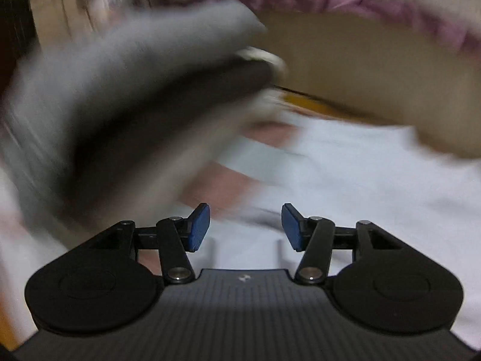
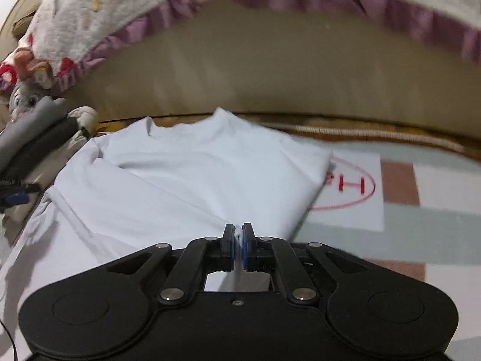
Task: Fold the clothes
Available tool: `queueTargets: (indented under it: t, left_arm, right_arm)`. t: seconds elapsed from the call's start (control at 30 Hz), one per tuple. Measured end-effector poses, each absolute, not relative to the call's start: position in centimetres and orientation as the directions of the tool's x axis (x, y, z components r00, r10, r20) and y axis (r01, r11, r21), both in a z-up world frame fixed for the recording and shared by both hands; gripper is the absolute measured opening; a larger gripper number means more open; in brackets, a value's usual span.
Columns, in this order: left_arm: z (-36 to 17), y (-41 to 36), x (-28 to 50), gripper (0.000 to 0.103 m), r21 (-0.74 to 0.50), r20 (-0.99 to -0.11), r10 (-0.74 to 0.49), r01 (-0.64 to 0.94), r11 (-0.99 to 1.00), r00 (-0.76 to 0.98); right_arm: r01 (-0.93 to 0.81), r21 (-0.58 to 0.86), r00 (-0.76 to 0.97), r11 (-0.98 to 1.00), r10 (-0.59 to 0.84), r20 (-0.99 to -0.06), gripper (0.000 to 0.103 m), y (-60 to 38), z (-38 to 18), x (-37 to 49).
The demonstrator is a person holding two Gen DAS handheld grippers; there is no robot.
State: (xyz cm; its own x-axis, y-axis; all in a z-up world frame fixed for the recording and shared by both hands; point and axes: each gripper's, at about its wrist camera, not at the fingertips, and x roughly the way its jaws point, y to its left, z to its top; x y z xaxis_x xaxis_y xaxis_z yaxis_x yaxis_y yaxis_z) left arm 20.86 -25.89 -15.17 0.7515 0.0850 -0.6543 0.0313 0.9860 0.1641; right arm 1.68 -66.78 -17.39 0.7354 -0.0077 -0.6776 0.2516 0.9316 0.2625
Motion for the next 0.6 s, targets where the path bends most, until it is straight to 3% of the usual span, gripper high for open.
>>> queueTargets:
  t: [0.17,0.27,0.3,0.33,0.37,0.4,0.6]
  left_arm:
    - [-16.0,-23.8,23.0,0.058,-0.099,-0.644,-0.202,0.182,0.978,0.738]
    - [-17.7,-25.5,24.8,0.059,-0.029,-0.681,-0.238,0.3,0.954,0.692]
    - [-18.3,-26.0,25.2,0.053,-0.019,-0.709,-0.254,0.342,0.939,0.657]
    - [-18.5,-26.1,25.1,0.04,-0.01,-0.714,-0.258,0.359,0.933,0.651]
    - [-18.6,-26.2,24.9,0.037,-0.001,-0.719,-0.262,0.375,0.927,0.644]
    - [-18.6,-26.2,24.7,0.019,0.007,-0.722,-0.263,0.386,0.922,0.64]
    - [-18.2,-24.5,22.1,0.017,0.01,-0.682,-0.204,0.288,0.958,0.702]
  right_arm:
    - [0.252,0.282,0.733,0.926,0.008,-0.68,0.006,-67.0,-18.0,2.0]
    - [0.256,0.287,0.725,0.923,0.012,-0.688,0.006,-67.0,-18.4,2.2]
    - [0.262,0.297,0.725,0.918,0.016,-0.689,0.006,-67.2,-18.6,2.2]
    - [0.266,0.305,0.724,0.915,0.019,-0.69,0.006,-67.4,-18.8,2.2]
    - [0.267,0.309,0.723,0.913,0.022,-0.691,0.006,-67.5,-19.0,2.2]
    - [0.268,0.313,0.722,0.911,0.025,-0.692,0.006,-67.5,-19.1,2.2]
    - [0.258,0.287,0.711,0.923,0.02,-0.703,0.006,-67.2,-19.8,2.5]
